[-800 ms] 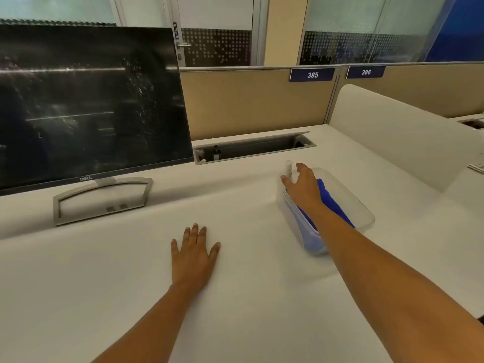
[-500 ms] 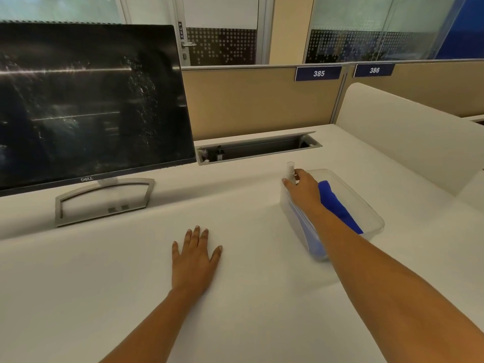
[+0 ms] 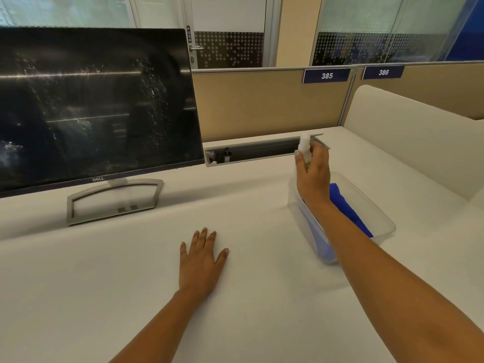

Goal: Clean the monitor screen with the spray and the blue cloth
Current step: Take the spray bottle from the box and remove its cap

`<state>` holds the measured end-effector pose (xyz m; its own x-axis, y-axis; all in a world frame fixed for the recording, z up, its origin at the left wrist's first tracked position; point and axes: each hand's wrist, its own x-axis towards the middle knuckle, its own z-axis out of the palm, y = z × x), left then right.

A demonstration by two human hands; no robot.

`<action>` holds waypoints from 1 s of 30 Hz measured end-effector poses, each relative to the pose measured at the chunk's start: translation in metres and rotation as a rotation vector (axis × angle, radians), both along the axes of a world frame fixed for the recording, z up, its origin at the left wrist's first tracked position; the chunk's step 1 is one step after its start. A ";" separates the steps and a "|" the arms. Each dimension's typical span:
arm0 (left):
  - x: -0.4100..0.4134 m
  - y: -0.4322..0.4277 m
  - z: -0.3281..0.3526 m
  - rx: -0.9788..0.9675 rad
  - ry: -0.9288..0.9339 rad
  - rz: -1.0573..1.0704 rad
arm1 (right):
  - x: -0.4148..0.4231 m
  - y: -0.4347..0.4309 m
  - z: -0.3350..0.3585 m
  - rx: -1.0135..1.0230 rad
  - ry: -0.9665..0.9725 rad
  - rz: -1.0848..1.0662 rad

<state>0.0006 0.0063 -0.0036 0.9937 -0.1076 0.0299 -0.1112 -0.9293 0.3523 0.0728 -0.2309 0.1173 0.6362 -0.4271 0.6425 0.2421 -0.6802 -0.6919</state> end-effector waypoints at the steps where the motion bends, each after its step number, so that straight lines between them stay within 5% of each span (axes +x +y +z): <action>1: 0.001 0.000 0.001 -0.027 0.005 0.001 | -0.003 0.007 0.004 -0.033 -0.060 0.039; 4: 0.005 0.000 0.013 -0.284 0.017 0.044 | -0.013 0.031 0.004 -0.055 -0.080 0.203; 9: 0.008 -0.007 0.054 -0.834 -0.027 0.104 | -0.036 0.072 -0.029 0.103 0.302 0.602; 14: 0.018 -0.021 0.089 -1.226 0.100 0.149 | -0.047 0.099 -0.047 0.165 0.525 0.709; 21: 0.023 -0.021 0.092 -1.432 0.174 0.147 | -0.050 0.115 -0.047 0.199 0.608 0.785; 30: 0.026 -0.027 0.094 -1.530 0.090 0.398 | -0.052 0.131 -0.044 0.162 0.616 0.711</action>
